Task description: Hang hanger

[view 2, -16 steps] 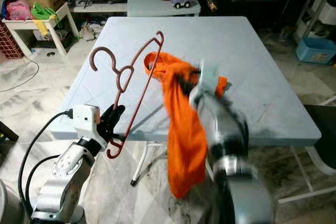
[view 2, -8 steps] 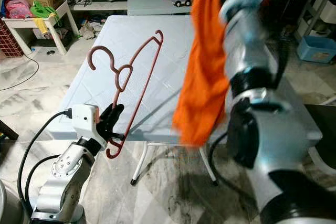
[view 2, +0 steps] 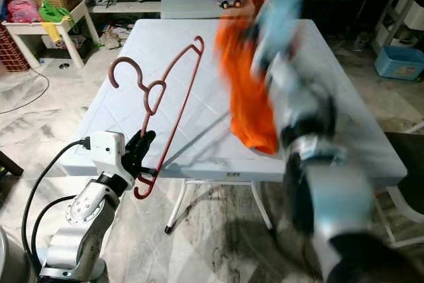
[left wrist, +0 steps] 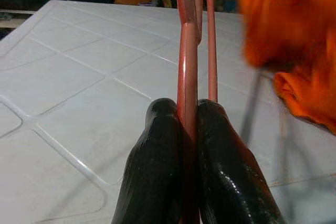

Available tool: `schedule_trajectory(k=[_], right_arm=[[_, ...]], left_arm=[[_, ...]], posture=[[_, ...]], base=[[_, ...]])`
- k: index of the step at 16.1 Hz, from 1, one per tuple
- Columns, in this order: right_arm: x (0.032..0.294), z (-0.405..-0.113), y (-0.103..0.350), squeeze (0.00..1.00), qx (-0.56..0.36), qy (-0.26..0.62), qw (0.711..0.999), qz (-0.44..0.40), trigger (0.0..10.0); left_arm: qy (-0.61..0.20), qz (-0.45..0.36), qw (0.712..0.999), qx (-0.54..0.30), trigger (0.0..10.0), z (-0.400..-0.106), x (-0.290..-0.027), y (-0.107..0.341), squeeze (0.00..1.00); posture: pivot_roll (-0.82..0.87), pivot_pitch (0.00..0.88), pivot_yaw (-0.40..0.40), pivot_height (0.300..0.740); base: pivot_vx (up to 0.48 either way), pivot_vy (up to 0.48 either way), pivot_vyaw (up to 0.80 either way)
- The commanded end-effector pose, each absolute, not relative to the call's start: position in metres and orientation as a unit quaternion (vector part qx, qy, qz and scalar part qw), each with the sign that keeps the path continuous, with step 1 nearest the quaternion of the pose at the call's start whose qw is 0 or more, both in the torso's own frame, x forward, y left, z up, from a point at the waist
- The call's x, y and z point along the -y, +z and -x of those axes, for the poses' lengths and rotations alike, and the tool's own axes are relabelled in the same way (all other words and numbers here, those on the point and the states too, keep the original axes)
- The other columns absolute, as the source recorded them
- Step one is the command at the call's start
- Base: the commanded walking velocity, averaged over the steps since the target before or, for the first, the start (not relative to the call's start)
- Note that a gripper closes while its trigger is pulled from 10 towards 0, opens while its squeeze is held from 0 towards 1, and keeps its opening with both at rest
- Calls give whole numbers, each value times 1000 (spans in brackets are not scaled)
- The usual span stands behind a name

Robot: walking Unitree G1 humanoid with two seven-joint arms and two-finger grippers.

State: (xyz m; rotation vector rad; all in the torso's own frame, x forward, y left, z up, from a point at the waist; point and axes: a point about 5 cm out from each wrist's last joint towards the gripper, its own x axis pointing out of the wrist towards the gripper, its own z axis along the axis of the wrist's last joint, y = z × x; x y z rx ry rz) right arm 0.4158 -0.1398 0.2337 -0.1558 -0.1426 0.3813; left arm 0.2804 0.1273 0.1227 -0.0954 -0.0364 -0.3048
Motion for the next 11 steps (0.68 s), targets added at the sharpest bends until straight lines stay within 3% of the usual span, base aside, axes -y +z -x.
schedule_trajectory(k=[1,5,11], right_arm=[[145,-413,226,1000,52,222,963,142,10000],[188,-399,200,1000,-2,232,938,258,10000],[238,-381,248,1000,170,102,957,211,10000]], left_arm=[[-134,29,990,1,10000,-281,-135,116,0],[-140,23,990,0,10000,-285,-133,115,0],[-144,18,989,2,10000,-291,-129,114,0]], posture=[[71,53,-10,740],[43,37,3,740],[11,25,11,740]], base=[[0,0,0],[0,0,0],[0,0,0]])
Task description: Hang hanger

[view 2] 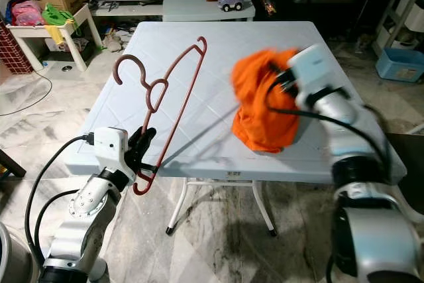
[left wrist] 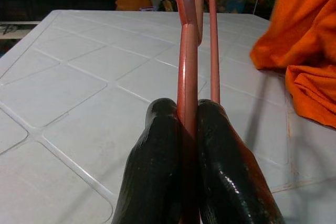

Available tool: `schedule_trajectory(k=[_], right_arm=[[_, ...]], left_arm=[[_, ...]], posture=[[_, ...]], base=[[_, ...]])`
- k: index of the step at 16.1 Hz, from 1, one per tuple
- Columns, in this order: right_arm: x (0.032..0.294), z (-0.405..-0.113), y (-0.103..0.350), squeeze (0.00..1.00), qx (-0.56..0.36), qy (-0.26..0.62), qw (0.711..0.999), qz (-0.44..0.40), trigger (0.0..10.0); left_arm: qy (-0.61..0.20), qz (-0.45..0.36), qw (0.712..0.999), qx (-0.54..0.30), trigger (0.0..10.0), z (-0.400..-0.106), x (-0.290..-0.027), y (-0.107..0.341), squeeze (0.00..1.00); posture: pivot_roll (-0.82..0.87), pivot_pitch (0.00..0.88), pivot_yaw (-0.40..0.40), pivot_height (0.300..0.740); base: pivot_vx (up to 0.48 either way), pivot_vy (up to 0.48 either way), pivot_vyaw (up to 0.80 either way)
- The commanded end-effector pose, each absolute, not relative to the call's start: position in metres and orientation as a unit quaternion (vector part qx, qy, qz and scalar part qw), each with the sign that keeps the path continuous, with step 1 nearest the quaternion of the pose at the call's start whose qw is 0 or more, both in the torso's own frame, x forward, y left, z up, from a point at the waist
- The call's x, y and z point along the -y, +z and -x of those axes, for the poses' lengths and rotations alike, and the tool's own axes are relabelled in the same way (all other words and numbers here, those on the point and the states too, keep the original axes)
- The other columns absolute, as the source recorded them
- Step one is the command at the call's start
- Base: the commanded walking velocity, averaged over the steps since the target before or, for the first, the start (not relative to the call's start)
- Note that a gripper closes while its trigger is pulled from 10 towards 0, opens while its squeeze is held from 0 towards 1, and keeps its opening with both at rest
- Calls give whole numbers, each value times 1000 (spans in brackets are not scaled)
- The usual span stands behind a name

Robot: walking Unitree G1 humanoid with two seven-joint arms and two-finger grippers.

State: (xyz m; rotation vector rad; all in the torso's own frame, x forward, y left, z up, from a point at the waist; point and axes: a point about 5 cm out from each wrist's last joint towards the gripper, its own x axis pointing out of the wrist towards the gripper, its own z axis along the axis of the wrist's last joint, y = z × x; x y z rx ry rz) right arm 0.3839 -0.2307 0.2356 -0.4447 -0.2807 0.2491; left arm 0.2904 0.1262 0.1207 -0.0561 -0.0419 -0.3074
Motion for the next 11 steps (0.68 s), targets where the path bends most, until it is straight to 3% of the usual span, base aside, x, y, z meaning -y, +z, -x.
schedule_trajectory(k=[1,5,7,10,11], right_arm=[[244,-379,249,1000,173,89,961,198,10000],[250,-372,208,1000,33,156,961,224,10000],[247,-357,186,1000,-45,253,935,246,10000],[243,-350,188,1000,-61,315,913,250,10000],[233,-357,207,1000,8,294,923,249,10000]], left_arm=[[-143,18,990,3,10000,-292,-129,113,0],[-147,16,989,2,10000,-291,-129,112,0],[-150,16,989,0,10000,-290,-130,110,0],[-151,19,988,-1,10000,-291,-129,110,0],[-152,19,988,-1,10000,-292,-128,110,0]], posture=[[9,24,13,740],[8,27,16,740],[6,26,15,740],[5,23,13,740],[5,22,12,740]], base=[[0,0,0],[0,0,0],[0,0,0],[0,0,0],[0,0,0]])
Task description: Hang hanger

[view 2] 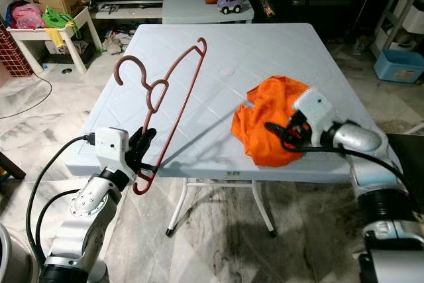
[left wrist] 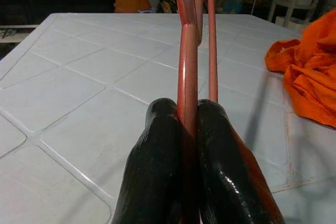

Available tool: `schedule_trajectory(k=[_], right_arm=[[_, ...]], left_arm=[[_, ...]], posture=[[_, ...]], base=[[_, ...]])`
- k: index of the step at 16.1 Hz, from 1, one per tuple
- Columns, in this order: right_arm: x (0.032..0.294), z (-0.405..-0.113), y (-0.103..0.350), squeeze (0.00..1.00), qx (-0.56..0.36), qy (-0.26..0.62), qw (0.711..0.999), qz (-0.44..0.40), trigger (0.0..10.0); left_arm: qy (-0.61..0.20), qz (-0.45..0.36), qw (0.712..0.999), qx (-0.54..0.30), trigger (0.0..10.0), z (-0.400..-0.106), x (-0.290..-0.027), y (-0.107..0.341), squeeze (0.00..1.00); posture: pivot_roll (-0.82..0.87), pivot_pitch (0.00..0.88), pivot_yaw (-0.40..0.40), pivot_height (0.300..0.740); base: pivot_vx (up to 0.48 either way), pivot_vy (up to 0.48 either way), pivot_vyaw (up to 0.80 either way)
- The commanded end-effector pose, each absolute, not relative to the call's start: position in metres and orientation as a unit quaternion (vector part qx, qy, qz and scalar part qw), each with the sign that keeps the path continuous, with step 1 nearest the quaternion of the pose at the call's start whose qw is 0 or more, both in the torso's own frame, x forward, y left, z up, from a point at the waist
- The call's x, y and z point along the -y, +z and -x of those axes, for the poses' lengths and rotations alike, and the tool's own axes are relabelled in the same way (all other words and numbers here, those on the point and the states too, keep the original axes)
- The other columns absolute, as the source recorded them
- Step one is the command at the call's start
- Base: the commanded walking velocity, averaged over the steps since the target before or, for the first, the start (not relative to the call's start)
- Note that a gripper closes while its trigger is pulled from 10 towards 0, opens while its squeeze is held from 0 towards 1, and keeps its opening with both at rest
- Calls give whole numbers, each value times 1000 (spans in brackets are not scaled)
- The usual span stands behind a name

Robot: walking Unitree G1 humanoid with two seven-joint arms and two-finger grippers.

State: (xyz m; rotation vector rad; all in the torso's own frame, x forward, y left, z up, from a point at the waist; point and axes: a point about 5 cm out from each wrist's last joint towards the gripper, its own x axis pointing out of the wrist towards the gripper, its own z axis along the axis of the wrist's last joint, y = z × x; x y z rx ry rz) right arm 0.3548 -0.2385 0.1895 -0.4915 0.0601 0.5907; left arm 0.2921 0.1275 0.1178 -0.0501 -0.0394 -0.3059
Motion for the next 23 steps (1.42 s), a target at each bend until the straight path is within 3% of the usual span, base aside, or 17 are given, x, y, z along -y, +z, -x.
schedule_trajectory(k=[1,3,4,6,8,9,11,17,23], right_arm=[[226,-365,233,1000,90,247,940,217,10000],[218,-366,271,1000,201,193,955,104,10000],[220,-365,271,1000,205,182,955,116,10000],[227,-364,243,1000,125,194,955,185,10000],[234,-352,204,1000,5,259,931,258,10000],[235,-343,196,1000,-17,300,909,289,10000],[242,-333,188,1000,-56,328,894,301,10000],[274,-315,206,1000,-96,341,892,281,10000],[265,-289,187,1000,-161,439,858,213,10000]], left_arm=[[-152,19,988,0,10000,-292,-128,110,0],[-146,18,989,4,10000,-292,-129,110,0],[-145,18,989,5,10000,-292,-129,111,0],[-142,18,990,4,10000,-292,-130,110,0],[-144,18,989,3,10000,-292,-130,110,0],[-145,18,989,3,10000,-292,-130,109,0],[-149,19,989,2,10000,-292,-128,109,0],[-153,19,988,2,10000,-293,-127,109,0],[-154,20,988,2,10000,-293,-127,108,0]], posture=[[5,22,12,740],[8,21,11,740],[14,22,7,740],[15,26,8,740],[8,26,12,740],[4,26,14,740],[-4,25,18,740],[-8,22,16,740],[-10,23,15,740]], base=[[0,0,0],[0,0,0],[0,0,0],[0,0,0],[0,0,0],[0,0,0],[0,0,0],[0,0,0],[0,0,0]])
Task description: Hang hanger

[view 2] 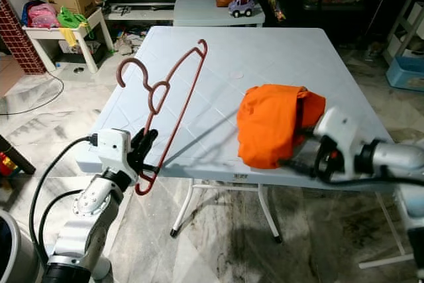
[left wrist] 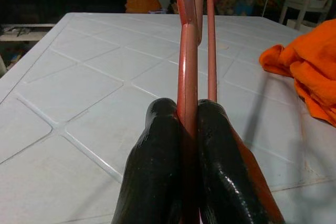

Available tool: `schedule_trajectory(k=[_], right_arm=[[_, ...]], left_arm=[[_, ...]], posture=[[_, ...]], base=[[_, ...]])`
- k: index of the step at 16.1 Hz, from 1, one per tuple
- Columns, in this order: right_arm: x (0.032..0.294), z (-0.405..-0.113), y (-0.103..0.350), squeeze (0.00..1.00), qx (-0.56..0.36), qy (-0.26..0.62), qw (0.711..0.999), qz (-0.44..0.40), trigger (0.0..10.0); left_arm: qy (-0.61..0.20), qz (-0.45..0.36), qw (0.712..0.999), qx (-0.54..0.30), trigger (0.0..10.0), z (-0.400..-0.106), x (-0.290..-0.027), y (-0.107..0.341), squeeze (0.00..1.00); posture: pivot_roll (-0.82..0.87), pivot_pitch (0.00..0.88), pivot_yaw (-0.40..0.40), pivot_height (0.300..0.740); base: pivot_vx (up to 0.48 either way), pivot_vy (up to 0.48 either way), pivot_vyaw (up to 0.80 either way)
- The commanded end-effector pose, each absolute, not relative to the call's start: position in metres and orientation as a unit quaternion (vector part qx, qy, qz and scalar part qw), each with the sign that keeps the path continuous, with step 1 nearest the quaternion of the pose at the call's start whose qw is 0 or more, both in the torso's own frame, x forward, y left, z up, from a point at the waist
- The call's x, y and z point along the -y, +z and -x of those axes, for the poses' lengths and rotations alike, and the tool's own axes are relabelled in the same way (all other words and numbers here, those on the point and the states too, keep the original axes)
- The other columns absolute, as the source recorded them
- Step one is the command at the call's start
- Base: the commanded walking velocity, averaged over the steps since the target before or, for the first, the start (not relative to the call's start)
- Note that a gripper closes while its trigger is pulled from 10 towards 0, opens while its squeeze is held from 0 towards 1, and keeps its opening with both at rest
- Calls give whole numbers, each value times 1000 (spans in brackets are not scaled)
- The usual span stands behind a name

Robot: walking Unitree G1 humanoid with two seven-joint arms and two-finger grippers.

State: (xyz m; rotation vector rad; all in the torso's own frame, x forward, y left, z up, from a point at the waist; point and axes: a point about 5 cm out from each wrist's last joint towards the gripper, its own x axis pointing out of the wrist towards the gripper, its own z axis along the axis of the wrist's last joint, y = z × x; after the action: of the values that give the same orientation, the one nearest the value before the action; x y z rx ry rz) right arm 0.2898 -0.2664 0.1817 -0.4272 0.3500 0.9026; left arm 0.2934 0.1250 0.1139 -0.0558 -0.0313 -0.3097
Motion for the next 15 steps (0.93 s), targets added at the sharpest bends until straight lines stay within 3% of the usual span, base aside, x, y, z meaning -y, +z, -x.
schedule_trajectory(k=[1,6,9,12,15], right_arm=[[256,-287,180,1000,-164,462,855,168,10000],[224,-298,157,1000,-156,481,858,85,10000],[213,-326,139,1000,-169,402,891,128,10000],[208,-341,133,1000,-186,361,895,183,10000],[198,-371,150,1000,-127,277,934,184,10000]], left_arm=[[-155,20,988,1,10000,-292,-127,108,0],[-158,20,987,0,10000,-291,-126,107,0],[-156,20,988,0,10000,-291,-127,108,0],[-154,19,988,0,10000,-290,-128,108,0],[-154,20,988,-1,10000,-290,-128,107,0]], posture=[[-10,26,16,740],[-6,29,19,740],[7,31,14,740],[14,34,14,740],[13,38,12,740]], base=[[0,0,0],[0,0,0],[0,0,0],[0,0,0],[0,0,0]])
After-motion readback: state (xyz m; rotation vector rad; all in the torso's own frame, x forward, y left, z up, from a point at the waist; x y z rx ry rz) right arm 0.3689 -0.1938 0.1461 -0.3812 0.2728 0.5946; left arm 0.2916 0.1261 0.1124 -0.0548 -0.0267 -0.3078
